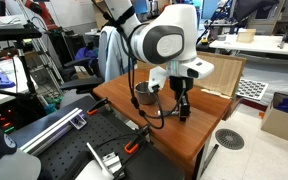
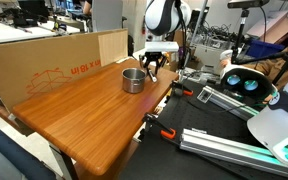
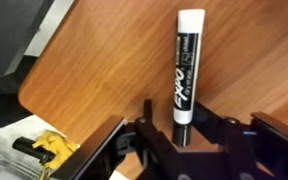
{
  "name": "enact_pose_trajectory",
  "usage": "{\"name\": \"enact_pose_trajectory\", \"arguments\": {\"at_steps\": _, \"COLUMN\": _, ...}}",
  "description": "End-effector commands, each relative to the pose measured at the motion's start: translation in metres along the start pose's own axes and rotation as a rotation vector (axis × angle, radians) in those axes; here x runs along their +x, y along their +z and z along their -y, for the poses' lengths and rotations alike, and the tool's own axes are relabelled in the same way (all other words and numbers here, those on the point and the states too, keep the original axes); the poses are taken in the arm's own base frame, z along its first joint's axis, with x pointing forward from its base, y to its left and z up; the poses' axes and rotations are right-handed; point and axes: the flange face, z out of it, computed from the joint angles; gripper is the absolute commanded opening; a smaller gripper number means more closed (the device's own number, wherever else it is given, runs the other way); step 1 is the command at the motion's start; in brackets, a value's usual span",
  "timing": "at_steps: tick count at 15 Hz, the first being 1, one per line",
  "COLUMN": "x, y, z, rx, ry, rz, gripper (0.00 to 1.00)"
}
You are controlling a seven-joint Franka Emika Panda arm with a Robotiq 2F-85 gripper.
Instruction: Place the black marker inside the pot
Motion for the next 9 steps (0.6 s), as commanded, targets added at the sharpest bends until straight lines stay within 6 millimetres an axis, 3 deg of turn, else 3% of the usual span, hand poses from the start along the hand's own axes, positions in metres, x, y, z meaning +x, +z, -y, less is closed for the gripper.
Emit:
{"name": "enact_pose_trajectory", "arguments": {"at_steps": 1, "x": 0.002, "y": 0.001, "z": -0.002, "rx": 0.016, "ry": -0.013, "rz": 0.002, "gripper": 0.14}}
{"name": "enact_pose_trajectory", "arguments": {"at_steps": 3, "x": 0.002, "y": 0.0, "z": -0.002, "rx": 0.022, "ry": -0.007, "rz": 0.011, "gripper": 0.01}}
{"name": "enact_pose_trajectory", "arguments": {"at_steps": 4, "x": 0.001, "y": -0.001, "z": -0.002, "rx": 0.026, "ry": -0.008, "rz": 0.01, "gripper": 0.05}}
{"name": "enact_pose_trajectory", "arguments": {"at_steps": 9, "x": 0.003, "y": -0.021, "z": 0.006, "rx": 0.068, "ry": -0.025, "rz": -0.023, "gripper": 0.06}}
